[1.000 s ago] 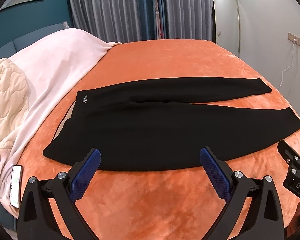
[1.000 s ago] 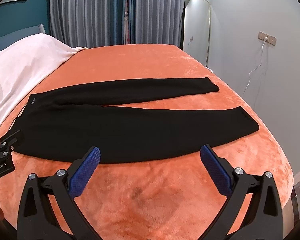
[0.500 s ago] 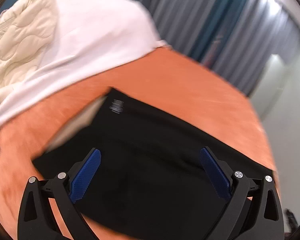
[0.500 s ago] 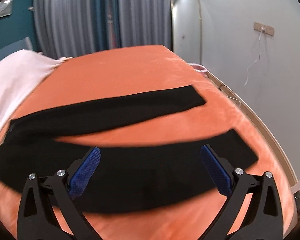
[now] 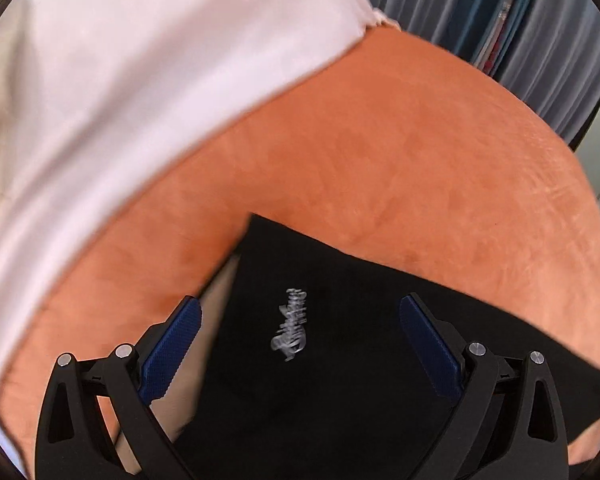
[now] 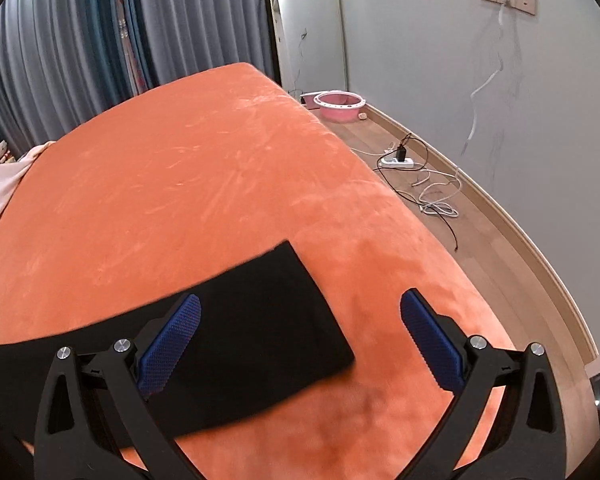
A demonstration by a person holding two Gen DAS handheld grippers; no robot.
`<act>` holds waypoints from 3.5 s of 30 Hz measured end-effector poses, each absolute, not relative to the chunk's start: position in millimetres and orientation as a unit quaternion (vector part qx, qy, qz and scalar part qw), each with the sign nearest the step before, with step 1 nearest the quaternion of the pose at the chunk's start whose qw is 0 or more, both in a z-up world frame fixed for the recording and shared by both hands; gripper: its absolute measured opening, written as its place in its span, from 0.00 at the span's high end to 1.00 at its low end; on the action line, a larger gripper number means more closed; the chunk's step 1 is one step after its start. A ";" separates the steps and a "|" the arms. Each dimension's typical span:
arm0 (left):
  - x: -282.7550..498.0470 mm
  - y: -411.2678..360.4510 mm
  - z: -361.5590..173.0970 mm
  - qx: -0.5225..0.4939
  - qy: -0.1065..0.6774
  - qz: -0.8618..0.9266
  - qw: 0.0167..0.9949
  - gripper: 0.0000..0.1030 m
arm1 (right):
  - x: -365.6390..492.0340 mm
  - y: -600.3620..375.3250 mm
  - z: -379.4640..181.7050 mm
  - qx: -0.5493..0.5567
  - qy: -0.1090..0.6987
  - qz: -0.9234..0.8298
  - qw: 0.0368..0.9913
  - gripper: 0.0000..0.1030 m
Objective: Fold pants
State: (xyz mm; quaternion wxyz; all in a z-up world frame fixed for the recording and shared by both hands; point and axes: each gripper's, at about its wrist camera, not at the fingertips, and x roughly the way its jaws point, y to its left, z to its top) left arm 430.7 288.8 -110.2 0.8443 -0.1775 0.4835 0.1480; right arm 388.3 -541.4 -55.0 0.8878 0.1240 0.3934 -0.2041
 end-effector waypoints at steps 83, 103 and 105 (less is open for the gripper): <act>187.3 395.0 -85.9 -0.221 0.485 0.017 0.846 1.00 | -42.6 -377.4 -44.8 0.194 0.319 -0.078 0.924 0.54; 251.8 334.3 -59.1 0.014 0.485 -0.111 0.867 0.95 | -33.4 -321.9 -39.5 0.194 0.331 -0.067 0.921 0.54; 254.2 336.2 -62.8 0.090 0.483 -0.090 0.866 0.88 | -29.6 -317.0 -42.3 0.193 0.331 -0.061 0.922 0.54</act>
